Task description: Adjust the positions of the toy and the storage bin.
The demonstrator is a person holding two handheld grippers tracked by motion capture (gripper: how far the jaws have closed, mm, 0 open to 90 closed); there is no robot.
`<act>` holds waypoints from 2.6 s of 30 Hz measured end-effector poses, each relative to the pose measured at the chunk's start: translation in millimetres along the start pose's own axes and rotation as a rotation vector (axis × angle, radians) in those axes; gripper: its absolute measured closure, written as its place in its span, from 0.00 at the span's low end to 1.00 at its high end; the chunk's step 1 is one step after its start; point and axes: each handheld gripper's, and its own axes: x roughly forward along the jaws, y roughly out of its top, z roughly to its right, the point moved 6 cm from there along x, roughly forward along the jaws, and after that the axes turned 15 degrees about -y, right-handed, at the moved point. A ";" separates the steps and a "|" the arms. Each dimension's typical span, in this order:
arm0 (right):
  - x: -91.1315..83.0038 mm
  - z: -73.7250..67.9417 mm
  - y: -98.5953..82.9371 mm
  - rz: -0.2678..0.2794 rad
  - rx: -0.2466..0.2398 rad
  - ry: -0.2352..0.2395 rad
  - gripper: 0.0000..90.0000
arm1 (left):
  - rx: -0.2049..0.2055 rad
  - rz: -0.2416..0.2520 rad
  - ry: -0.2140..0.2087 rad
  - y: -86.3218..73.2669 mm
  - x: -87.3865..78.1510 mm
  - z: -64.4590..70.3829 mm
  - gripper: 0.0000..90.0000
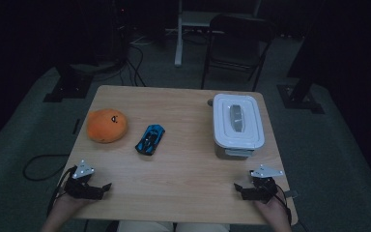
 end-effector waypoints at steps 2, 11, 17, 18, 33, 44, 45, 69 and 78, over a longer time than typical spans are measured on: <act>0.0 0.0 0.0 0.000 0.000 0.000 0.15 | -0.011 0.001 0.008 -0.6 -0.8 -0.7 0.02; -0.6 1.9 -0.7 0.002 0.013 -0.011 0.18 | -0.005 0.000 0.002 -1.3 -1.4 -0.1 0.02; -0.6 1.6 -0.5 0.001 0.013 -0.011 0.18 | 0.011 -0.014 -0.014 -0.4 -0.6 3.0 0.02; -0.6 1.6 -0.5 0.001 0.013 -0.011 0.18 | 0.011 -0.014 -0.014 -0.4 -0.6 3.0 0.02; -0.9 0.8 -0.5 0.001 0.010 -0.012 0.18 | 0.013 -0.058 -0.024 19.3 16.4 16.2 0.04; -0.9 0.4 -0.4 0.001 0.009 -0.009 0.18 | 0.030 -0.045 -0.056 51.3 25.7 26.2 0.04; -0.9 0.4 -0.4 0.001 0.009 -0.009 0.18 | 0.027 -0.041 -0.060 54.5 26.2 26.7 0.04; -0.9 0.5 -0.4 0.001 0.008 -0.008 0.18 | 0.056 -0.040 -0.061 133.1 70.8 32.4 0.04; -0.9 0.5 -0.5 0.001 0.008 -0.009 0.18 | 0.036 -0.056 -0.035 157.5 90.7 23.8 0.04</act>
